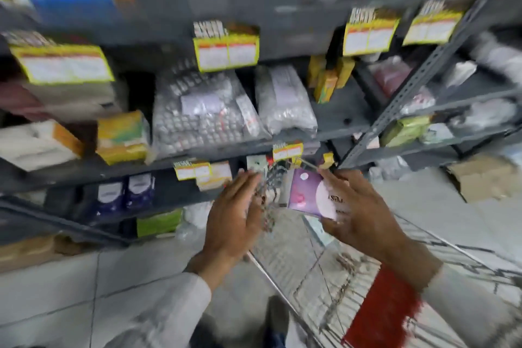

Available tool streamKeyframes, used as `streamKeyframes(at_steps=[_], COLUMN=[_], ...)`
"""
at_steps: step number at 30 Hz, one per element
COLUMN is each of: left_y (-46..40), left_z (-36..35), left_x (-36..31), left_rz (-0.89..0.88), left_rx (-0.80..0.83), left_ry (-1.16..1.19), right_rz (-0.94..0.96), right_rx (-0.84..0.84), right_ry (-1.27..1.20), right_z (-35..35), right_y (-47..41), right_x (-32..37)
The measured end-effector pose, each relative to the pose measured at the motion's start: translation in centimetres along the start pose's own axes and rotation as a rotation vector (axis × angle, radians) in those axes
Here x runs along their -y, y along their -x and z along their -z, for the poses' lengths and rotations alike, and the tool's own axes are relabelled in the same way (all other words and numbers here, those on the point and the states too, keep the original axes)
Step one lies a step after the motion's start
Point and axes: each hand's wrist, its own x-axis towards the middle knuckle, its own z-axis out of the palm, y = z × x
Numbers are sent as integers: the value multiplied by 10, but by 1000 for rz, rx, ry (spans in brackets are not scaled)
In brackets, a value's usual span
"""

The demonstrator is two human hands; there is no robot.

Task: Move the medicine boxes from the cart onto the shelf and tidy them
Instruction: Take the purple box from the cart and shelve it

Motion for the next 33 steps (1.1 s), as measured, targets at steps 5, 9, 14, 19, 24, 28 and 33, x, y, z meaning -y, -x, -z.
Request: streamKeyframes(at_steps=[5, 9, 14, 19, 24, 28, 33], left_y=[-67, -125, -175, -184, -183, -185, -183], left_z=[115, 195, 229, 219, 220, 217, 213], left_x=[-42, -62, -60, -43, -35, -32, -32], left_rz=[-293, -352, -141, -91, -120, -125, -161], left_rx=[-336, -523, -304, -240, -253, -276, -317], left_ry=[-195, -385, -621, -651, -653, -652, -655], right_rz=[59, 164, 172, 127, 118, 146, 182], right_rx=[-221, -357, -300, -170, -139, -165, -301], right_ry=[-94, -125, -97, -118, -138, -87, -31], right_z=[94, 154, 189, 188, 173, 168, 148], right_y=[-56, -122, -218, -287, -309, -311, -291], right_x=[59, 94, 132, 156, 159, 155, 146])
